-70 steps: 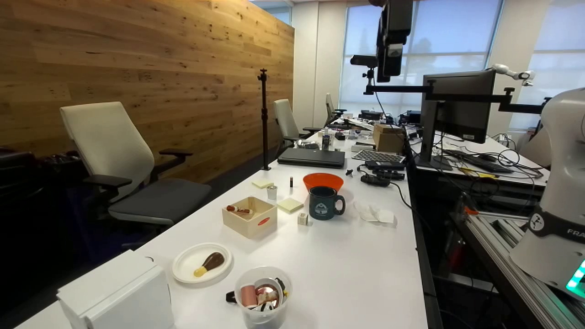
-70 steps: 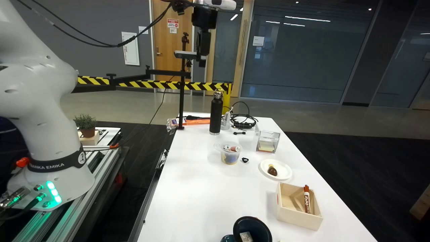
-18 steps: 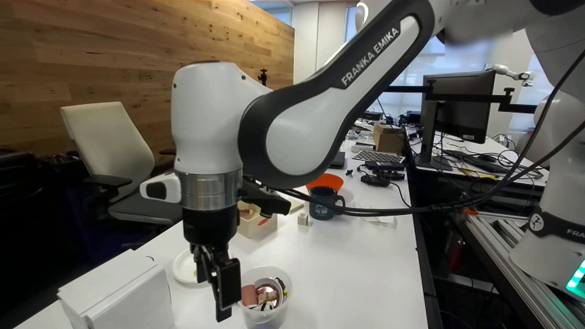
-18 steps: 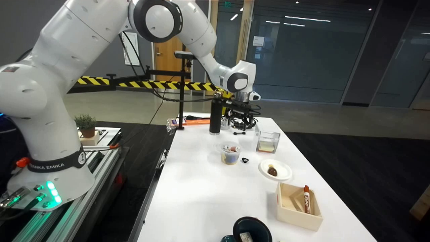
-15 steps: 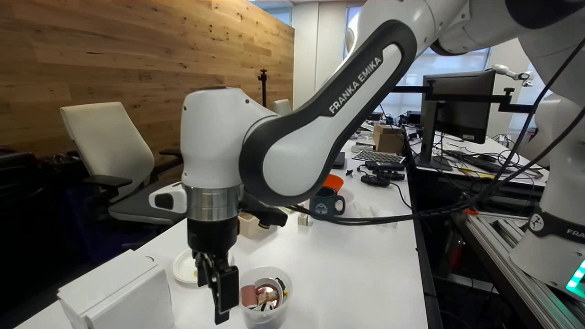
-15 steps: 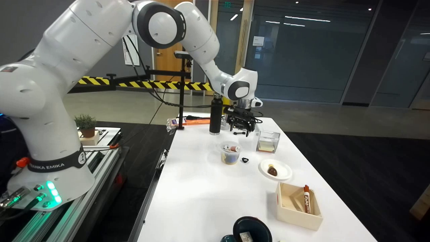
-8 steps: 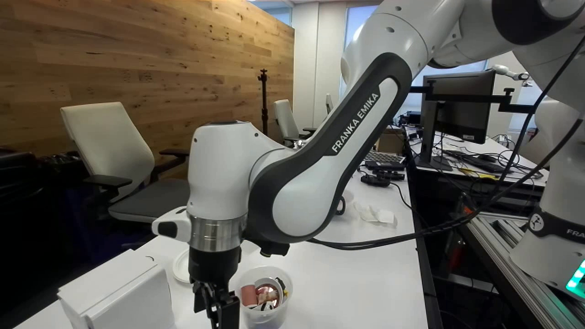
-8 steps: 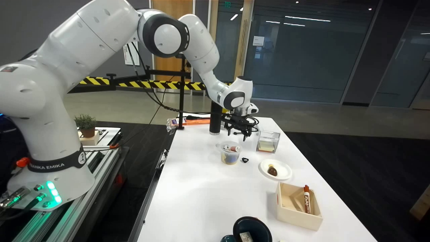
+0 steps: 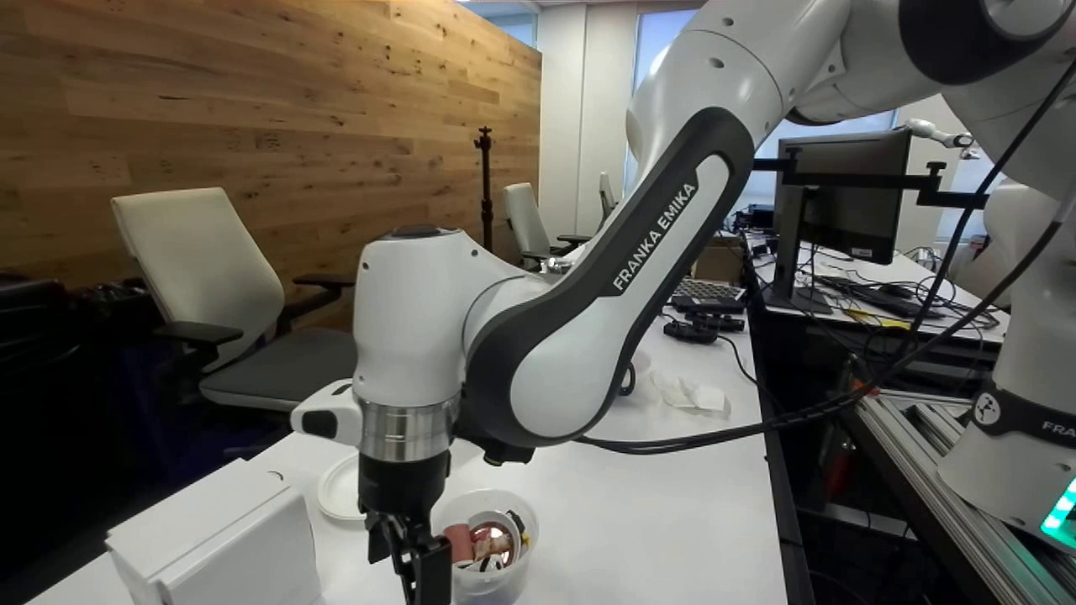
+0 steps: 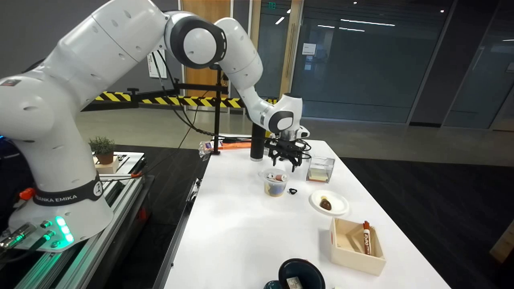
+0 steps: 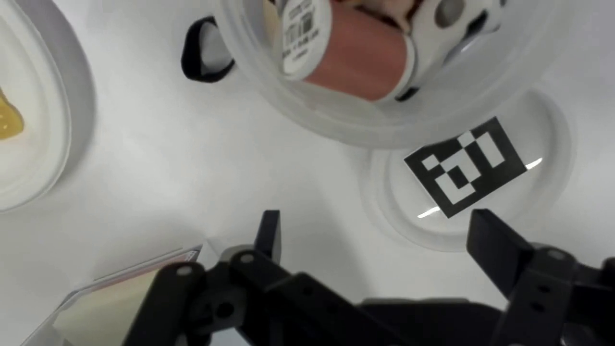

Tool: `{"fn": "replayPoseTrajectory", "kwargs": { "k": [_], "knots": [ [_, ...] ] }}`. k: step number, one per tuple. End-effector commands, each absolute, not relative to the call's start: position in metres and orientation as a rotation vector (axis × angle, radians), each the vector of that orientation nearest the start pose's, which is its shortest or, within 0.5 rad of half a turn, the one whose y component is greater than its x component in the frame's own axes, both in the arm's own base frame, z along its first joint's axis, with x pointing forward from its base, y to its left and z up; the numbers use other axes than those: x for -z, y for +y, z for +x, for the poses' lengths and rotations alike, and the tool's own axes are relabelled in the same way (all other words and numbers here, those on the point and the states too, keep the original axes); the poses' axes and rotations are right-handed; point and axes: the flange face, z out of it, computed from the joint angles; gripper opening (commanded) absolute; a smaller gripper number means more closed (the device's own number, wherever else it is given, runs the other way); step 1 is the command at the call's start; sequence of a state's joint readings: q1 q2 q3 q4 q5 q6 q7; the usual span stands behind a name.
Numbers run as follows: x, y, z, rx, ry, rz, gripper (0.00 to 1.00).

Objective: Put the lid on the clear bowl.

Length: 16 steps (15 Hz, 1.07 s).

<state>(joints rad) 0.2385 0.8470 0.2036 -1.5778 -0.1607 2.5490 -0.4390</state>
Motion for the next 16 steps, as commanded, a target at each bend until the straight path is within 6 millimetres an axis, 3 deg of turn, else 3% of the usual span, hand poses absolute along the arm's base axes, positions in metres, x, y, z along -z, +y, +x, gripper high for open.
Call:
{"fn": "replayPoseTrajectory", "kwargs": {
  "k": [1, 16],
  "knots": [
    [-0.154, 0.282, 0.635, 0.165, -1.454, -2.747, 1.0],
    [-0.124, 0.289, 0.602, 0.007, -1.538, -2.679, 1.0]
  ]
}}
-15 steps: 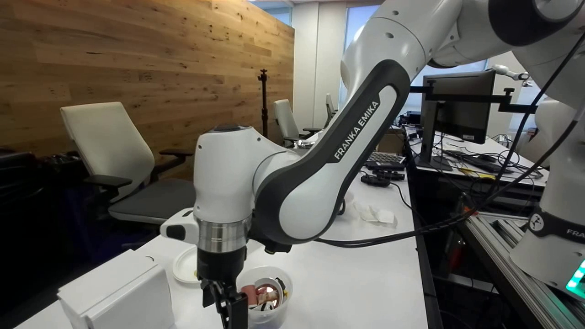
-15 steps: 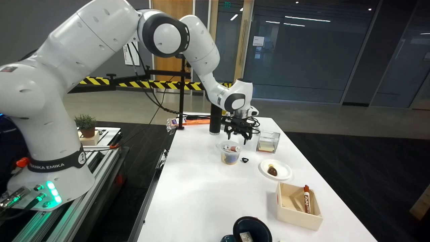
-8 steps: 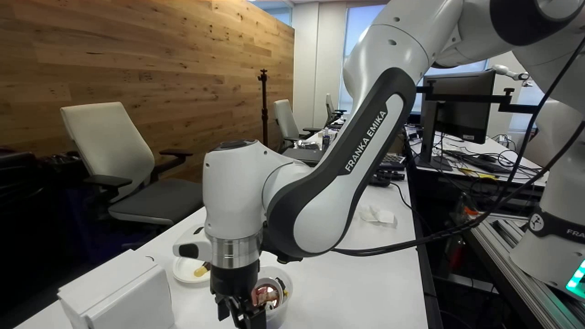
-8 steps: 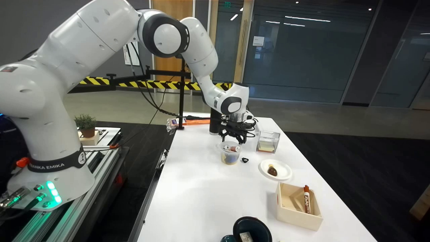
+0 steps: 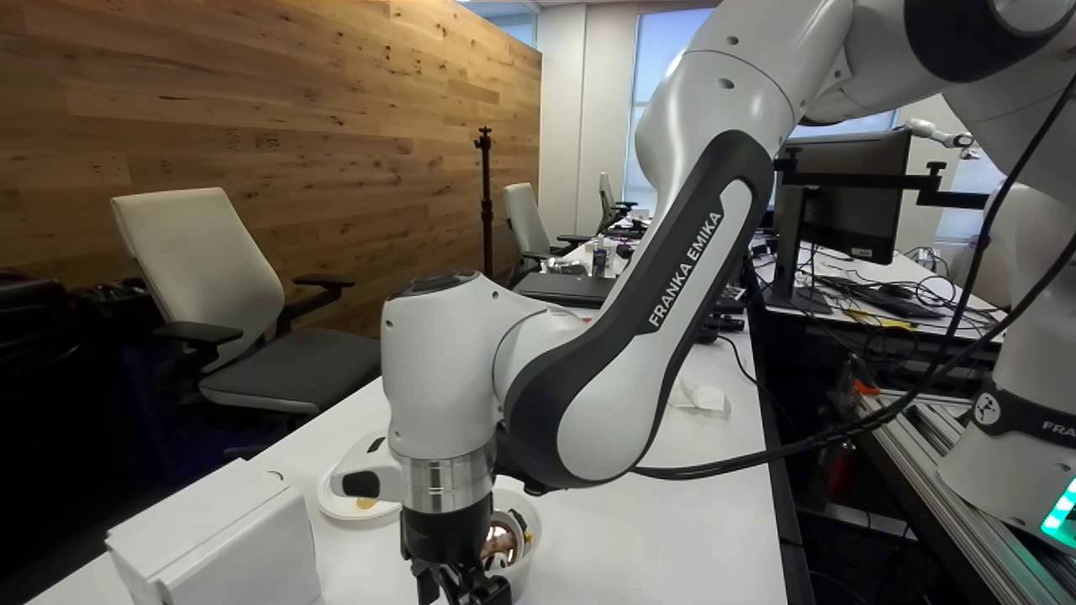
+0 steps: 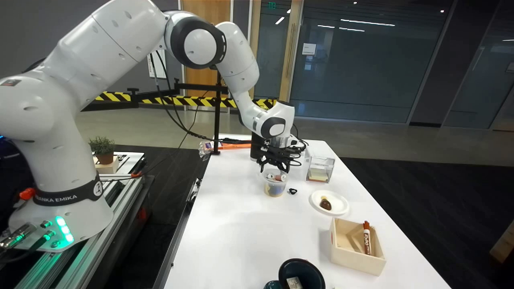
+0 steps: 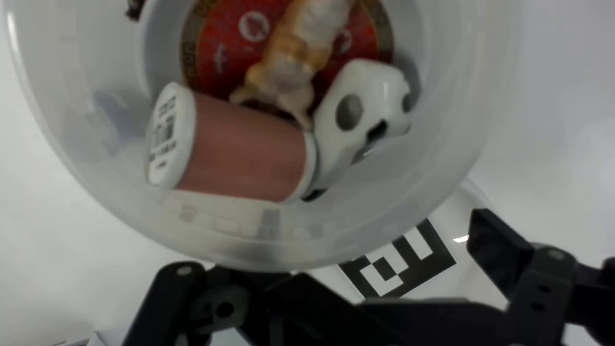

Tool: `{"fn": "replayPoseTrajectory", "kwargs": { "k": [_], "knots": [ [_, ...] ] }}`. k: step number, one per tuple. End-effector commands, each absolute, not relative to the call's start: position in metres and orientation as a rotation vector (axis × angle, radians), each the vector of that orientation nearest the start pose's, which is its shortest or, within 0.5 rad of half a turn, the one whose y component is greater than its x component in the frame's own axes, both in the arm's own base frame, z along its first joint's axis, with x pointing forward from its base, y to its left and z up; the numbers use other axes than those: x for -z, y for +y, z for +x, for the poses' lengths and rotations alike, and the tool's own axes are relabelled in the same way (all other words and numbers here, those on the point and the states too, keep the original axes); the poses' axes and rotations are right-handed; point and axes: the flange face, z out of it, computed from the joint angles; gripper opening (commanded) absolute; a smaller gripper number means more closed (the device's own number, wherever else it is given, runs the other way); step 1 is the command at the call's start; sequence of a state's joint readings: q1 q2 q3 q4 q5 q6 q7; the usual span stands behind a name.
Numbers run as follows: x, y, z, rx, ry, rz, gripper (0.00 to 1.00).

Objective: Put the lid on the clear bowl.

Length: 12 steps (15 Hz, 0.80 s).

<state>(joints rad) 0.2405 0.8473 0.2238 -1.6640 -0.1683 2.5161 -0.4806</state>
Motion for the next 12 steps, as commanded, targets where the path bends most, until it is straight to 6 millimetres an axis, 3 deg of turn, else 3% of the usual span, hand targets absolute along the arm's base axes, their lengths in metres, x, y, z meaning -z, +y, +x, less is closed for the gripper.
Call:
{"fn": "replayPoseTrajectory", "kwargs": {
  "k": [1, 5, 12],
  "knots": [
    [-0.122, 0.289, 0.6, -0.005, -1.542, -2.678, 1.0],
    [-0.117, 0.286, 0.602, -0.036, -1.528, -2.688, 1.0],
    [-0.124, 0.315, 0.607, 0.012, -1.543, -2.653, 1.0]
  ]
}}
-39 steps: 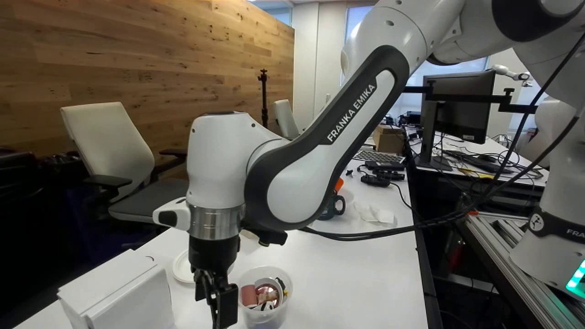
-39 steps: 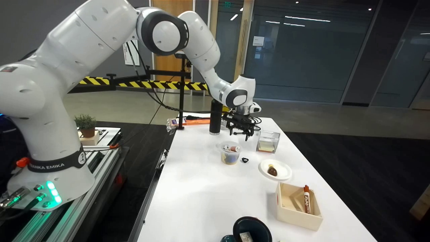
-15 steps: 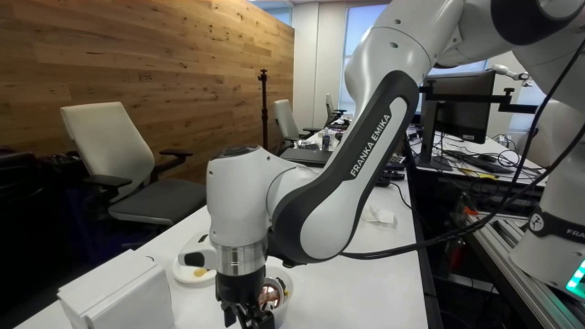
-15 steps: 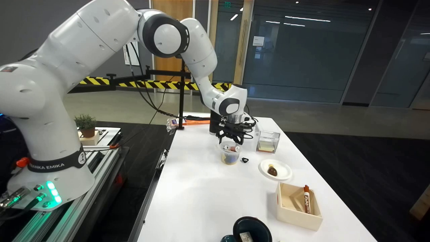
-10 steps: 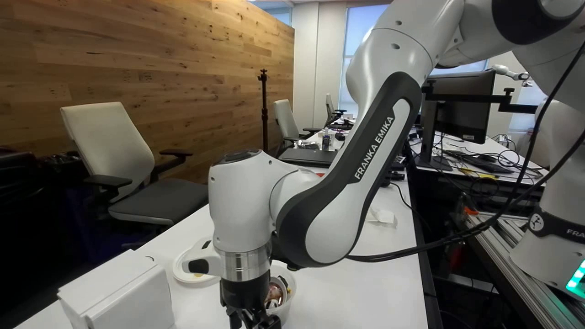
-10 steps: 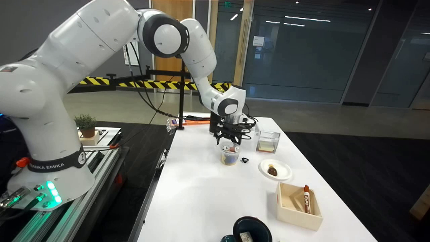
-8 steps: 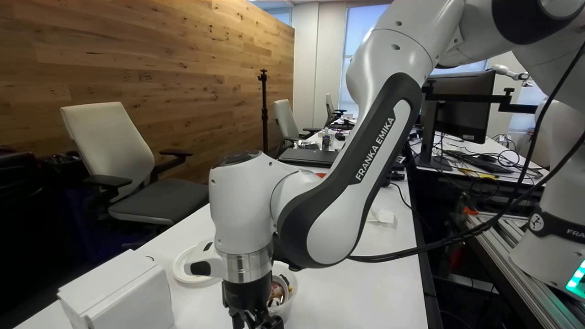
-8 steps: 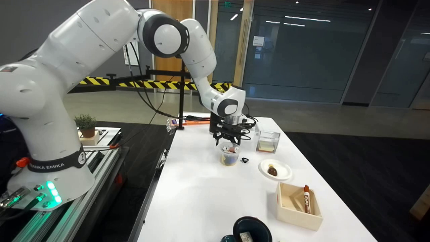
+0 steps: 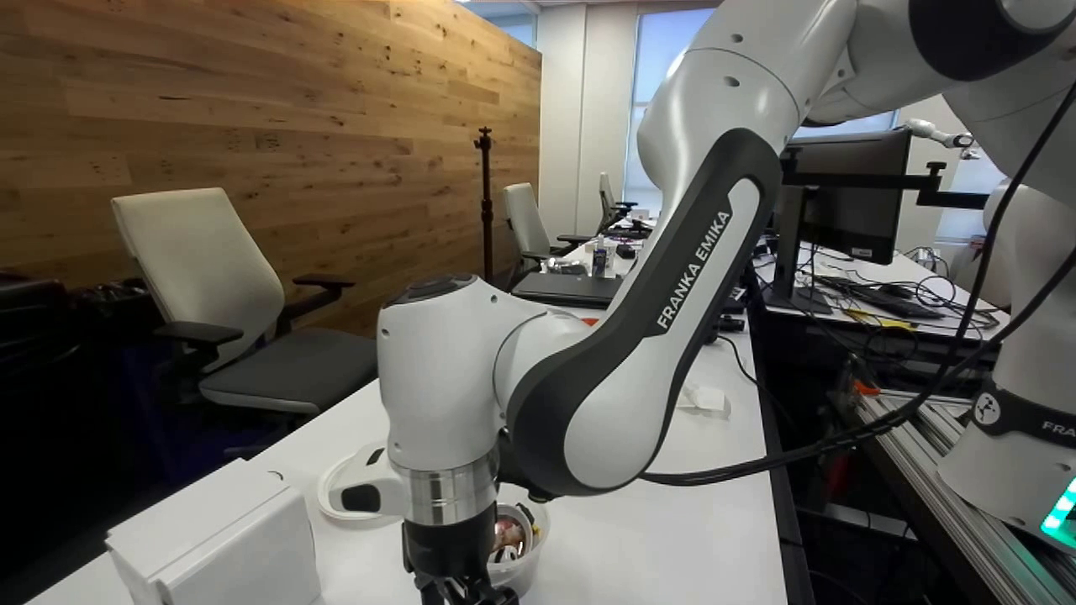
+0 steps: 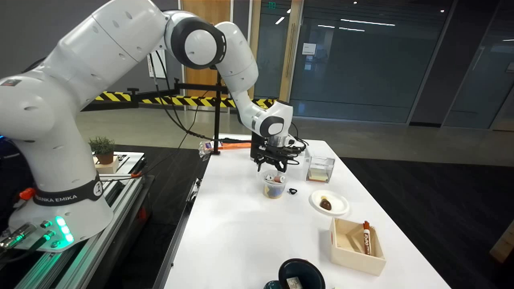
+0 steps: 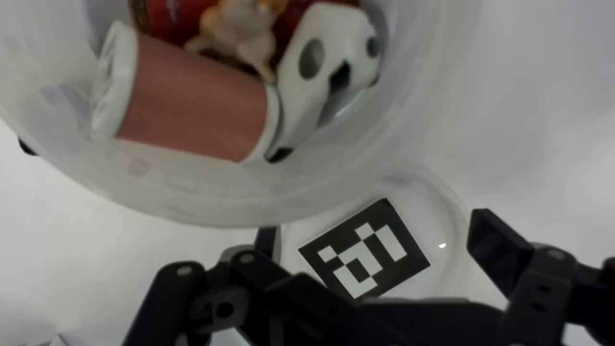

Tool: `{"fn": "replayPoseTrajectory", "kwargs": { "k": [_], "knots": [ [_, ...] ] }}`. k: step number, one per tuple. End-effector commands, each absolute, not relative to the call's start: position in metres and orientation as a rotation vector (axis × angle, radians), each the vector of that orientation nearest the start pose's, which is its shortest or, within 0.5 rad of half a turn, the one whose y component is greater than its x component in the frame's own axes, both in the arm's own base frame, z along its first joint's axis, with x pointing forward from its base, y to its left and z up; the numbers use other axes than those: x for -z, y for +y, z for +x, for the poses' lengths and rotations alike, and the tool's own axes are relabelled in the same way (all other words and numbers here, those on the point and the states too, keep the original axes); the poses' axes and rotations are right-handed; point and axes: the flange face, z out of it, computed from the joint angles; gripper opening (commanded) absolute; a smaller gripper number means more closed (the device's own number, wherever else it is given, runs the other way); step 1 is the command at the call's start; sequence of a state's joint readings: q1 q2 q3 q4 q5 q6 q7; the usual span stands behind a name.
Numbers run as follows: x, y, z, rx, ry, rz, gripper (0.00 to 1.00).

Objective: Put the lid on the clear bowl.

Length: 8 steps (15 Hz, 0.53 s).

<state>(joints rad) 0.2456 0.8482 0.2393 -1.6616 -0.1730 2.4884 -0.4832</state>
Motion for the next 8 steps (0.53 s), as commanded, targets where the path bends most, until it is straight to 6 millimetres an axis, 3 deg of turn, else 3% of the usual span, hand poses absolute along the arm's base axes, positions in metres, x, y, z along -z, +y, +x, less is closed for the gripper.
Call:
{"fn": "replayPoseTrajectory", "kwargs": {
  "k": [1, 8],
  "knots": [
    [-0.122, 0.319, 0.606, 0.015, -1.546, -2.649, 1.0],
    [-0.104, 0.321, 0.605, 0.005, -1.534, -2.672, 1.0]
  ]
}}
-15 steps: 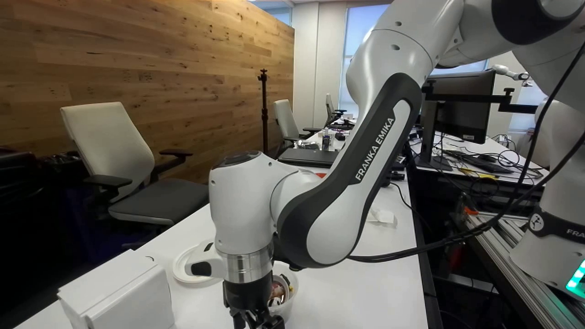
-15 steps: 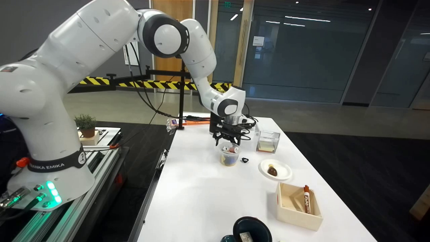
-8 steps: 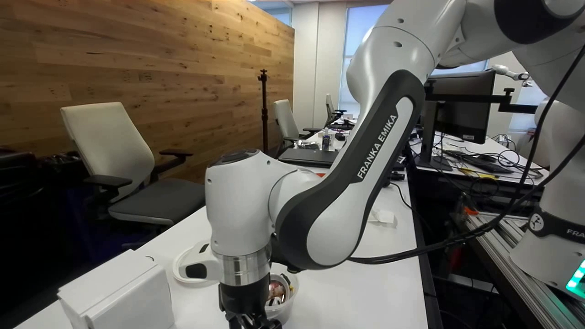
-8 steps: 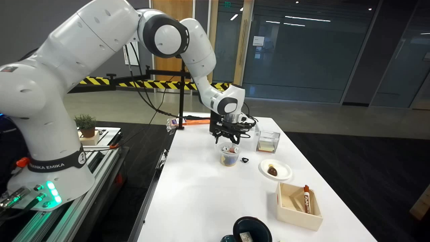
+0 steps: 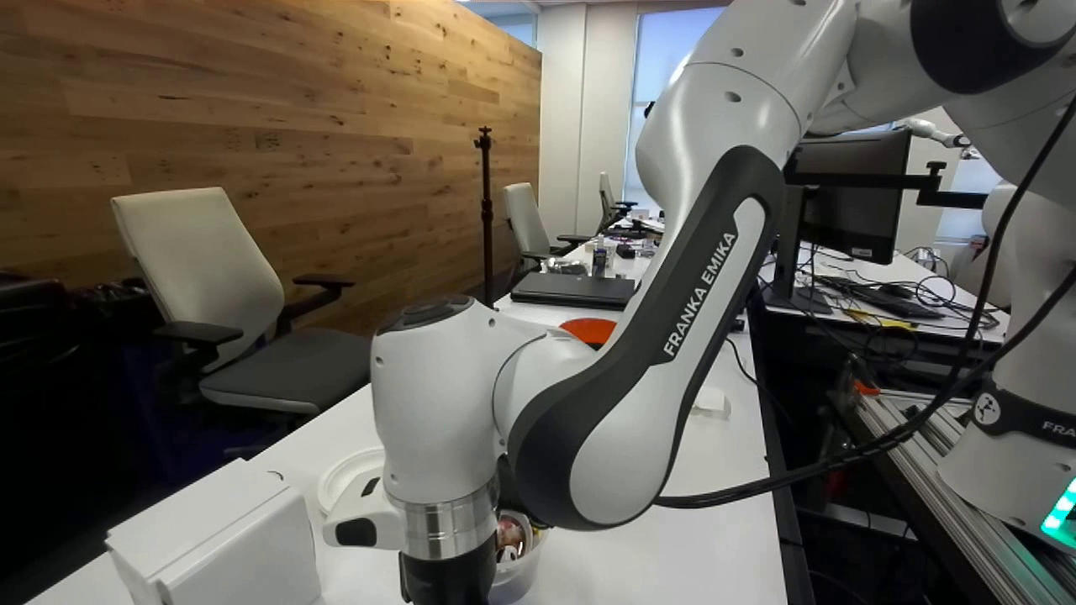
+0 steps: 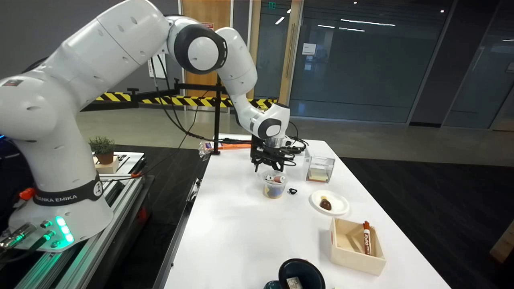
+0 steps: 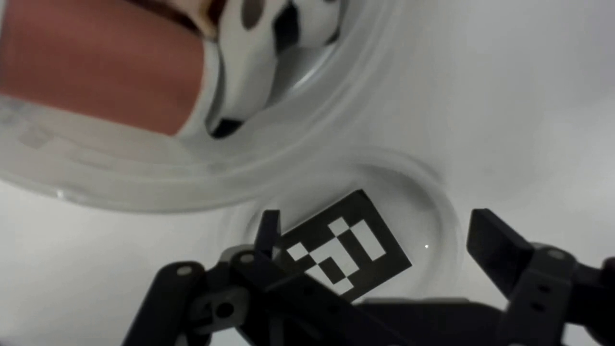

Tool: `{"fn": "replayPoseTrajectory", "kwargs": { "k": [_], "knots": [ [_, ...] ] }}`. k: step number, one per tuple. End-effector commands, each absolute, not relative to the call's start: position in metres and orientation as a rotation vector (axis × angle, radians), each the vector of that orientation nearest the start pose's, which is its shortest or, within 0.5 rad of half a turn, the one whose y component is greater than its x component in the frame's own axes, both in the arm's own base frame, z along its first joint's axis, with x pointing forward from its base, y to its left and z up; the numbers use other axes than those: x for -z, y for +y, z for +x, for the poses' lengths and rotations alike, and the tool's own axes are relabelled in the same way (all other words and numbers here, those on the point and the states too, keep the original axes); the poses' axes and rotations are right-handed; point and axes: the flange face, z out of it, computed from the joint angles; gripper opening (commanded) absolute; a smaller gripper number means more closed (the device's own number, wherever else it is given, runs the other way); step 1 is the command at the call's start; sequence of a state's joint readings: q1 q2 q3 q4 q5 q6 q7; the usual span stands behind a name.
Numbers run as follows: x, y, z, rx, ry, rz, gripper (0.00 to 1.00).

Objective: Put the lid on the clear bowl.

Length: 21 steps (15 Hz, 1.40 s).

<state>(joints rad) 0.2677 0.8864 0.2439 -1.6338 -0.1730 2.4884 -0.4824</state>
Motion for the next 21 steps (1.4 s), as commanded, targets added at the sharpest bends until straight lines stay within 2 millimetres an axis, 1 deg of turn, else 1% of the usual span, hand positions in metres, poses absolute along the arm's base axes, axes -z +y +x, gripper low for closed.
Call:
{"fn": "replayPoseTrajectory", "kwargs": {
  "k": [1, 6, 7, 9, 12, 14, 17, 21],
  "knots": [
    [-0.104, 0.321, 0.605, 0.01, -1.535, -2.673, 1.0],
    [-0.113, 0.332, 0.591, 0.065, -1.557, -2.654, 1.0],
    [-0.127, 0.327, 0.604, 0.073, -1.556, -2.653, 1.0],
    [-0.138, 0.328, 0.604, 0.085, -1.559, -2.655, 1.0],
    [-0.16, 0.326, 0.604, 0.111, -1.554, -2.65, 1.0],
    [-0.169, 0.329, 0.599, 0.106, -1.569, -2.634, 1.0],
    [-0.174, 0.332, 0.587, 0.076, -1.59, -2.617, 1.0],
    [-0.171, 0.333, 0.57, 0.018, -1.605, -2.601, 1.0]
  ]
}}
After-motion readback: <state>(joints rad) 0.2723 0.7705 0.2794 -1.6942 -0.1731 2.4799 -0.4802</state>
